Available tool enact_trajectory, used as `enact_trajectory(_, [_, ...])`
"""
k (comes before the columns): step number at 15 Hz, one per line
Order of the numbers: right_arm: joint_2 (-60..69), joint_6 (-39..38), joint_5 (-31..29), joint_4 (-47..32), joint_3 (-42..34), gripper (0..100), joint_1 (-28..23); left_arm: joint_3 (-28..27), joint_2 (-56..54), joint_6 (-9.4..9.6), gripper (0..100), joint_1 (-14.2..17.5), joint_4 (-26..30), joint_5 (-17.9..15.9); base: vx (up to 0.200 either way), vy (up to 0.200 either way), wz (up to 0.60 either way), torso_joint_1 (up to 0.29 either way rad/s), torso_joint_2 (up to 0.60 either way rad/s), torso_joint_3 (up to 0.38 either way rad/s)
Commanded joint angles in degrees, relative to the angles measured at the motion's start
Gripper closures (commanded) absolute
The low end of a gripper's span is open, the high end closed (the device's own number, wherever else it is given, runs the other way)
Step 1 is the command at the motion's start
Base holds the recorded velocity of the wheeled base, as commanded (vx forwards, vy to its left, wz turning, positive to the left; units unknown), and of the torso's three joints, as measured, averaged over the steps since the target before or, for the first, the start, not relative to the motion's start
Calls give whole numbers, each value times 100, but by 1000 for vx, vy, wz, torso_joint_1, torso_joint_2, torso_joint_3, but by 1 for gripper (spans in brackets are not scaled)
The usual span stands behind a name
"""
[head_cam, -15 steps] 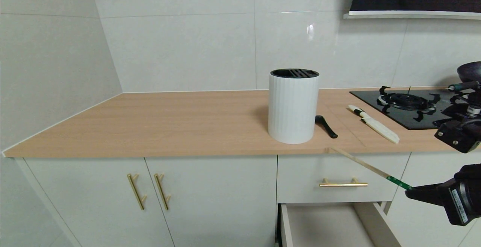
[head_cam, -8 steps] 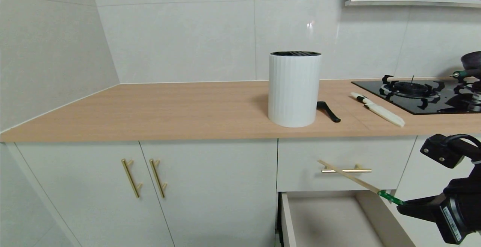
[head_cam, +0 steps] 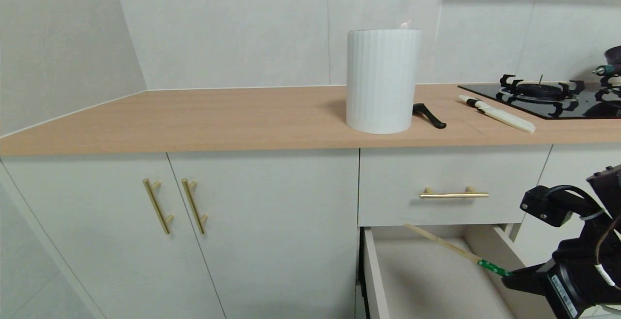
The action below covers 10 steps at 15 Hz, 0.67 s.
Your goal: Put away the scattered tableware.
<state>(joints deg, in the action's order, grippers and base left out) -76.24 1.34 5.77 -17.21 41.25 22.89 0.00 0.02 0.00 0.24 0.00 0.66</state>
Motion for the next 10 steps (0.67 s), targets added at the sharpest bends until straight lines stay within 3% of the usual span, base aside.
enact_trajectory(1, [-225,-2,3,-1,6,100,5,0,-2,0,0,2,0,4,0,0,0,0,0,0])
enact_trajectory(8, [-1710,-46,12,517,41,100,22,0,-2,0,0,2,0,4,0,0,0,-34,57,40])
enact_trajectory(10, [-2730,-635,-23,1027,296,100,31,0,-2,0,0,2,0,4,0,0,0,0,0,0])
